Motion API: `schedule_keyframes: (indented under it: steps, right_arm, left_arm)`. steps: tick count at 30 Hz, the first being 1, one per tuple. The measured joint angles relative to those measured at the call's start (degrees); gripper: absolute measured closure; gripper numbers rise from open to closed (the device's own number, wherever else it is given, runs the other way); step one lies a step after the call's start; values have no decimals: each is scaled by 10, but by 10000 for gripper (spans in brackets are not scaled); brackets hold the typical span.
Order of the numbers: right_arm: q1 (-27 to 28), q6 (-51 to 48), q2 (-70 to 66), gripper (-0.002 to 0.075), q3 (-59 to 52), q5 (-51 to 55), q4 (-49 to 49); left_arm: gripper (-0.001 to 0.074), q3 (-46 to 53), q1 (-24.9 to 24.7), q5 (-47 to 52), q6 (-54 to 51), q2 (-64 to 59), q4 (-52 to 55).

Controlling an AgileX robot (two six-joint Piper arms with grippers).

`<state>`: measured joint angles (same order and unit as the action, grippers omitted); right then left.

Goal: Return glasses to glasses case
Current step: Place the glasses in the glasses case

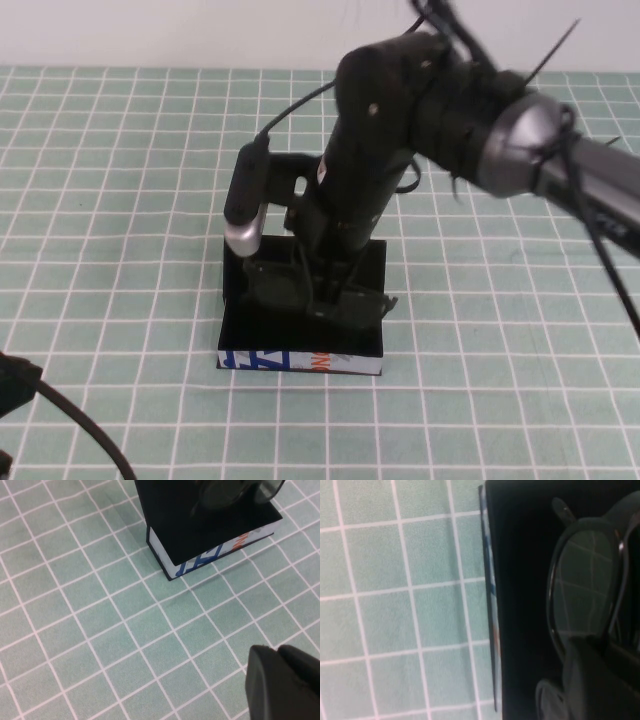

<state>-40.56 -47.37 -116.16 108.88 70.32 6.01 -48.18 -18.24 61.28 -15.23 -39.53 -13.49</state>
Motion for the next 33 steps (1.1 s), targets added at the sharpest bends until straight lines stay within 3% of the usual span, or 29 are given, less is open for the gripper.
schedule_keyframes:
  steps: [25,33]
  right_arm:
    - [-3,0,-36,718,5,0,2]
    - [-3,0,-36,587,6,0,1]
  left_arm:
    - [737,0,0,0,3,0,0]
    - [737,0,0,0,4,0,0]
